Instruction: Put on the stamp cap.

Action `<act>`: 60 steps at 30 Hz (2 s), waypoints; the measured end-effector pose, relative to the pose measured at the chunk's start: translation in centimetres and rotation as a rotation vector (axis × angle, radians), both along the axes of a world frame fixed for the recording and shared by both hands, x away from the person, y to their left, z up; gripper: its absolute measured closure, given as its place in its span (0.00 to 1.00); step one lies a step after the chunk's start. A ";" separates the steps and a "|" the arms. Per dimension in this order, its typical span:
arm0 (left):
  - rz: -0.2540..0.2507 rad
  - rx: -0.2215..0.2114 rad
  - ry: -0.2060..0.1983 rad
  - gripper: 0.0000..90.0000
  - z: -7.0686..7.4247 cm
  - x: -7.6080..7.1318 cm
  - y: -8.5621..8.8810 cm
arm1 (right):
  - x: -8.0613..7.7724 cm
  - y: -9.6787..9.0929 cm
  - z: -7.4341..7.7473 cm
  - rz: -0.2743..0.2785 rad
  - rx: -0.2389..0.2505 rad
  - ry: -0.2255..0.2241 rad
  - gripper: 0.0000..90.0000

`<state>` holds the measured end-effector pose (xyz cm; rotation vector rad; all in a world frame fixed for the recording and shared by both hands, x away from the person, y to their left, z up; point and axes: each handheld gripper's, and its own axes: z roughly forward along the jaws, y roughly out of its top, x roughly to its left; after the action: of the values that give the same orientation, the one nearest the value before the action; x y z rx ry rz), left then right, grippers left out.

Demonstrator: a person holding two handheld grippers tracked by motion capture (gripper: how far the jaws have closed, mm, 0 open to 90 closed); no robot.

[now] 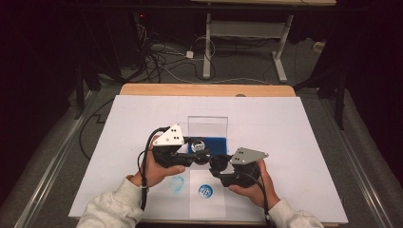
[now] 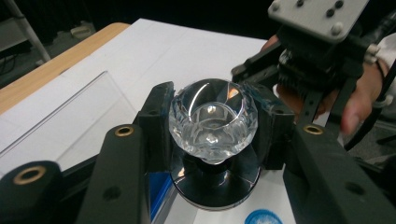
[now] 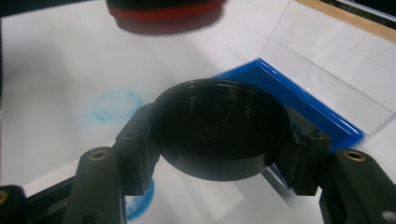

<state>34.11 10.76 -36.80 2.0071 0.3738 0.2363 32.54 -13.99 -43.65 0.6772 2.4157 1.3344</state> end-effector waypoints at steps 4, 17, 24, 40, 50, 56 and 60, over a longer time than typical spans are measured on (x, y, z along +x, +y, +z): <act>-0.010 -0.005 -0.005 0.61 -0.1 0.1 -0.5 | 0.3 0.8 0.3 0.005 0.024 -0.001 0.43; -0.030 -0.028 -0.005 0.61 -0.1 0.4 -1.3 | 0.5 2.1 0.5 0.027 0.068 0.018 0.43; -0.029 -0.027 -0.003 0.61 -0.3 0.5 -1.6 | 0.5 2.1 0.9 0.025 0.095 0.010 0.43; -0.039 -0.035 0.028 0.61 -0.7 0.7 -1.5 | 0.4 1.8 1.1 0.013 0.077 -0.007 0.43; -0.048 -0.053 0.056 0.61 -1.0 1.0 -1.4 | 0.2 1.9 1.0 0.022 0.058 -0.030 0.43; -0.051 -0.056 0.054 0.61 -0.9 0.9 -1.4 | 0.1 1.8 1.1 0.023 0.061 -0.039 0.43; -0.052 -0.058 0.057 0.61 -0.9 0.8 -1.4 | 0.0 1.8 1.2 0.021 0.059 -0.042 0.43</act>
<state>34.96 9.40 -37.69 1.9671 0.3599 0.1340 32.51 -12.21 -42.48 0.6335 2.3652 1.4190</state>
